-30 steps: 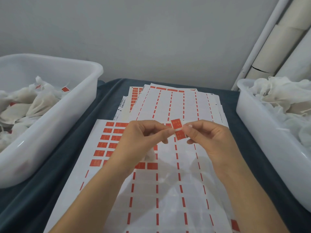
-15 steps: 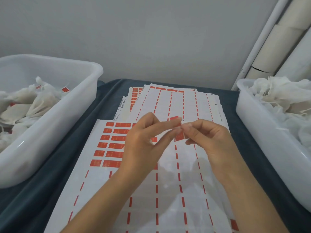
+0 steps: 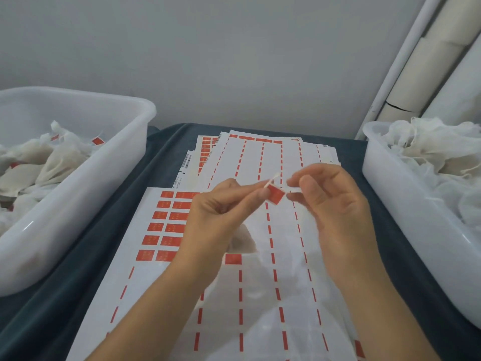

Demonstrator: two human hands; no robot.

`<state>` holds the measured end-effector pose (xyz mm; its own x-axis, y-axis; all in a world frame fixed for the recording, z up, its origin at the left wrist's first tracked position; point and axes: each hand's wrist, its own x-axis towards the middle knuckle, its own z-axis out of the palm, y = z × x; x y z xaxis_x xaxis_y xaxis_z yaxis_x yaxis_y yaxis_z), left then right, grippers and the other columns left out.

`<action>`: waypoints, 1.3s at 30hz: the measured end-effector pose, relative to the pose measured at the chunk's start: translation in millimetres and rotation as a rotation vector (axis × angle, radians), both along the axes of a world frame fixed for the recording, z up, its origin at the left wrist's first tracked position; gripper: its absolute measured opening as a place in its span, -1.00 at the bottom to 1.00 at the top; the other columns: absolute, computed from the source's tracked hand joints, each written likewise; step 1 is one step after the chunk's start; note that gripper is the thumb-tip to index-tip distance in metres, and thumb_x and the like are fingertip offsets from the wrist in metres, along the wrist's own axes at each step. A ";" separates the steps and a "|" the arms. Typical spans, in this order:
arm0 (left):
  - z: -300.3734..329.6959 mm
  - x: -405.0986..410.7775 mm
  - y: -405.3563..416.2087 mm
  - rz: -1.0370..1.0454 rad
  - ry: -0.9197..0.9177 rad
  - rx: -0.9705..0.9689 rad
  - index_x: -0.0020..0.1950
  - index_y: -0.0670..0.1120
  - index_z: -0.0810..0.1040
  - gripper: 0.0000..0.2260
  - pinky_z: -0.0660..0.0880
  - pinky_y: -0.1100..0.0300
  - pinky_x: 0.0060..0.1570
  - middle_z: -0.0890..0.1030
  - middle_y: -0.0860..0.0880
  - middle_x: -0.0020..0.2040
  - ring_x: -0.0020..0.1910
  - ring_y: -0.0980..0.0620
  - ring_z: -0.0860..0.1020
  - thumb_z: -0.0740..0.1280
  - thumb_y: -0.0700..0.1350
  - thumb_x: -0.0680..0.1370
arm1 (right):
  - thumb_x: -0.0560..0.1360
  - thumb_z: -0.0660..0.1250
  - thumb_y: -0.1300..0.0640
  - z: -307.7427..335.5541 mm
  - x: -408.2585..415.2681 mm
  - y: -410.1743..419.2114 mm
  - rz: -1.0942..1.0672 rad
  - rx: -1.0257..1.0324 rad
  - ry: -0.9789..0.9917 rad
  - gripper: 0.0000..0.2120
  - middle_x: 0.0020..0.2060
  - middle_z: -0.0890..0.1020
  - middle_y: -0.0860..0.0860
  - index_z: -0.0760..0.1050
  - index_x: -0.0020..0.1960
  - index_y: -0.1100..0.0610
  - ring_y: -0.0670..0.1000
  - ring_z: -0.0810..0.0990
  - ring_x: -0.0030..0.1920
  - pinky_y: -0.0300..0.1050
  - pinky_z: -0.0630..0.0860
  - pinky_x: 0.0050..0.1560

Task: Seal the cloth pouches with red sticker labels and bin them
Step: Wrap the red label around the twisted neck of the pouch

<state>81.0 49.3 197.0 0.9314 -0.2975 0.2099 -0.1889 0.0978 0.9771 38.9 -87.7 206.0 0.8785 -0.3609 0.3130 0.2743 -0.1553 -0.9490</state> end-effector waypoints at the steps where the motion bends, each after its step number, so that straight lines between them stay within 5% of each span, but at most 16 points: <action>1: 1.5 -1.1 0.3 -0.029 0.086 -0.052 -0.30 0.21 0.67 -0.82 0.40 0.29 -0.32 0.56 0.14 -0.40 -0.38 0.27 0.47 0.37 0.20 0.18 | 0.30 0.38 -0.12 -0.4 1.0 1.0 0.034 0.066 0.021 -0.73 -0.12 0.66 -0.13 0.52 -0.09 0.00 -0.07 0.64 -0.03 -0.21 0.58 0.04; 6: 4.5 -4.9 -1.5 -0.044 0.202 -0.159 -0.33 0.14 0.69 -0.81 0.37 0.28 -0.34 0.52 0.13 -0.47 -0.45 0.24 0.43 0.38 0.16 0.16 | 0.25 0.35 0.01 1.3 0.5 10.6 0.210 0.301 0.031 -0.90 -0.17 0.69 -0.08 0.63 -0.26 -0.06 0.00 0.67 -0.07 -0.17 0.60 -0.06; 32: 2.7 -4.8 -1.0 -0.099 0.192 -0.222 -0.35 0.13 0.67 -0.81 0.38 0.23 -0.27 0.50 0.12 -0.49 -0.45 0.19 0.43 0.37 0.18 0.17 | 0.24 0.36 0.08 -4.1 -0.4 13.6 0.231 0.315 0.002 -0.89 -0.25 0.70 -0.07 0.66 -0.28 -0.03 0.00 0.69 -0.18 -0.23 0.60 -0.14; 39: -10.5 -1.9 -1.8 -0.189 0.211 -0.272 -0.30 0.06 0.69 -0.84 0.44 0.34 -0.43 0.45 0.08 -0.49 -0.46 0.19 0.37 0.49 0.12 0.25 | 0.24 0.38 0.09 -11.8 2.0 13.5 0.204 0.311 -0.041 -0.93 -0.26 0.70 -0.03 0.63 -0.31 -0.01 0.01 0.68 -0.18 -0.21 0.60 -0.15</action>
